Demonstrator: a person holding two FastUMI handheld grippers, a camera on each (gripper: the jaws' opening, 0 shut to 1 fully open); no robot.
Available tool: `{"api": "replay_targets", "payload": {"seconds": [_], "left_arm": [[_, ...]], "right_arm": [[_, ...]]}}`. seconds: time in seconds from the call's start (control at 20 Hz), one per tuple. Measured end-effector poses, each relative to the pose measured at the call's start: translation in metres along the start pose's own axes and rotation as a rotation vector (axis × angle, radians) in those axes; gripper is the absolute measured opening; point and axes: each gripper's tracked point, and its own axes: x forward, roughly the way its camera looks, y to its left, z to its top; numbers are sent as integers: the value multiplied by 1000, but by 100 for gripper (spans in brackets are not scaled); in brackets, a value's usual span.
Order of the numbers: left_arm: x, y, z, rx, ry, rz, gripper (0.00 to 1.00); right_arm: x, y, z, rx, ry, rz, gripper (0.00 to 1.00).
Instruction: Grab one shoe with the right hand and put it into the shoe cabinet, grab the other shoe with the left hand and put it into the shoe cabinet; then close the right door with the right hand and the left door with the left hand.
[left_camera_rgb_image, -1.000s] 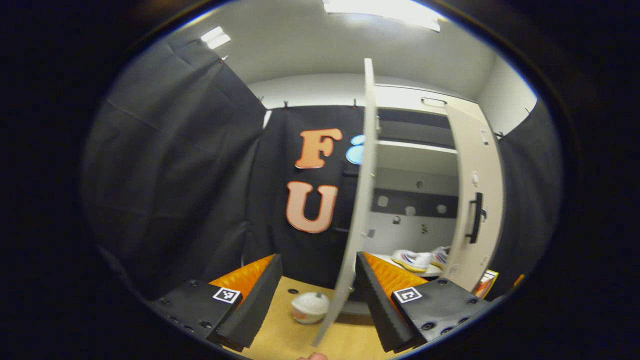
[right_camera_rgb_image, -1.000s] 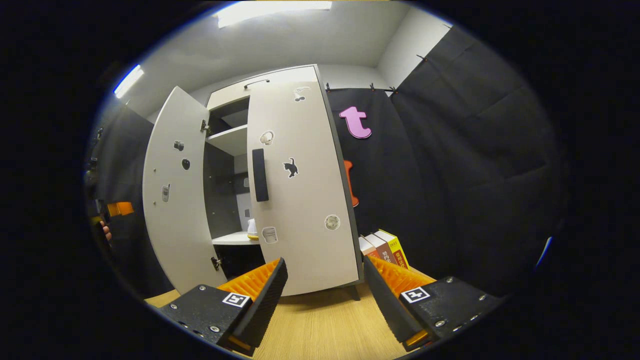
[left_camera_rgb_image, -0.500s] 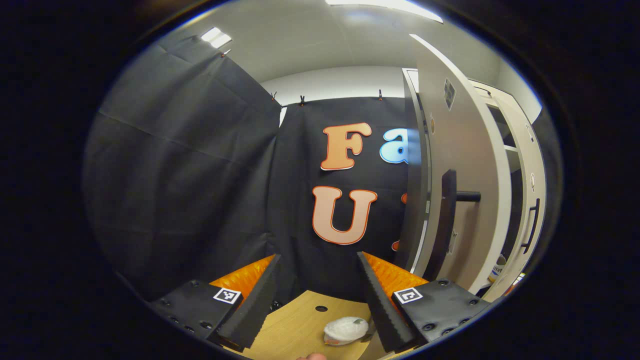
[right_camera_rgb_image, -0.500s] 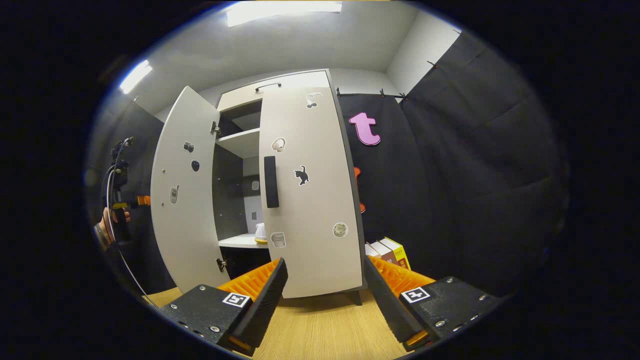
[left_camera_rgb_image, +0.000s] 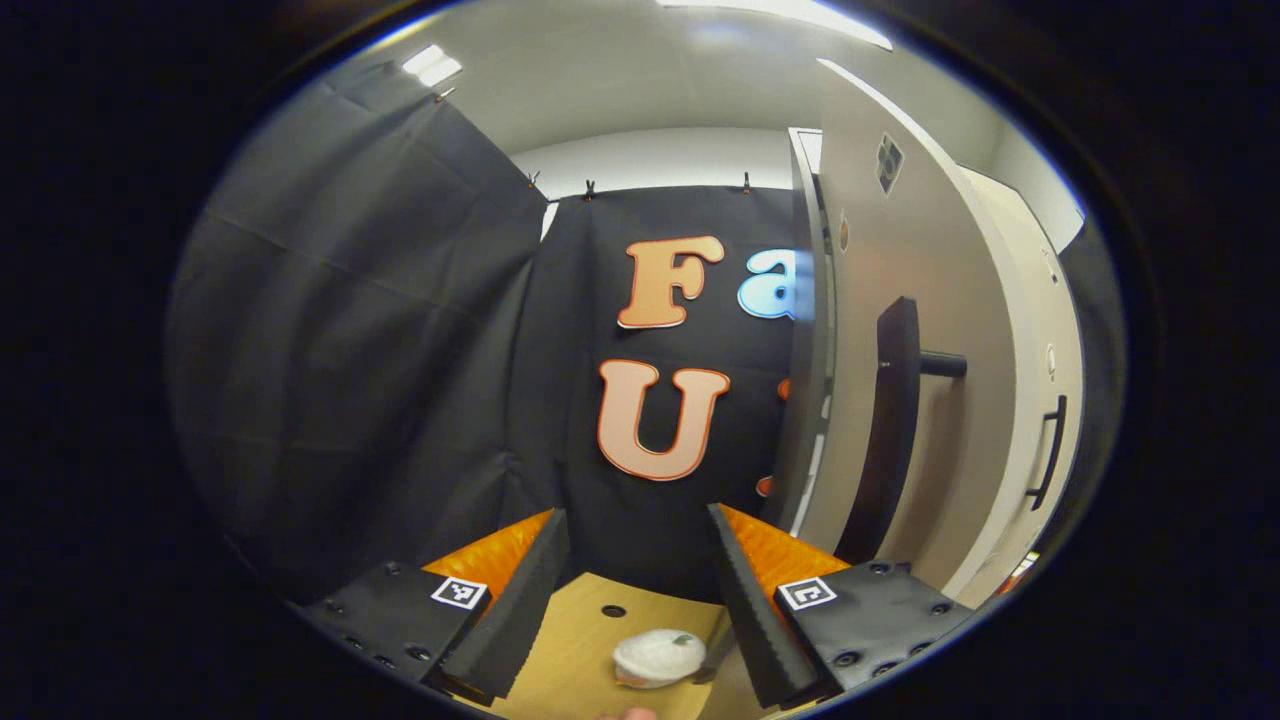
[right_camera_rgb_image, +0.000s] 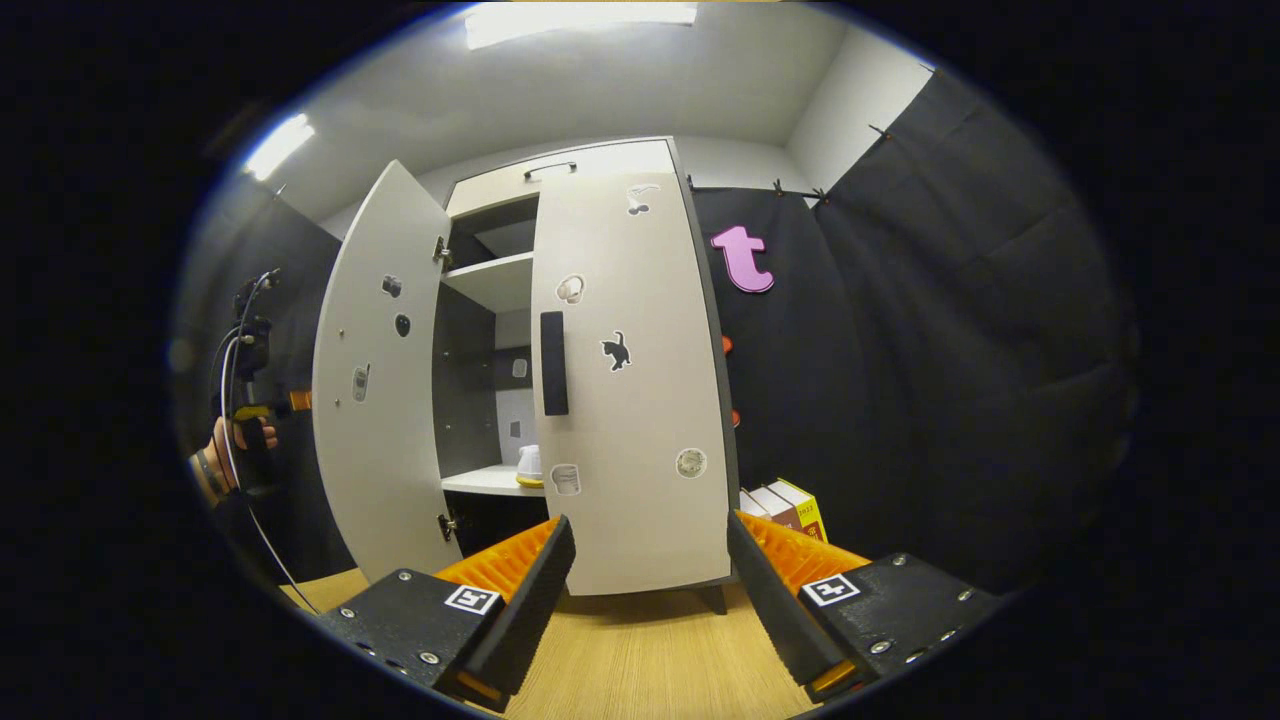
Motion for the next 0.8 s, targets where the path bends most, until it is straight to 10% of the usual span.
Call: {"api": "replay_targets", "payload": {"seconds": [0.55,0.8], "left_arm": [[-4,-139,-25,53,42,-301,94],[-7,-136,-13,56,-1,-268,94]], "right_arm": [[0,-11,4,-20,-8,-23,94],[-5,-14,10,-31,-24,-35,94]]}}
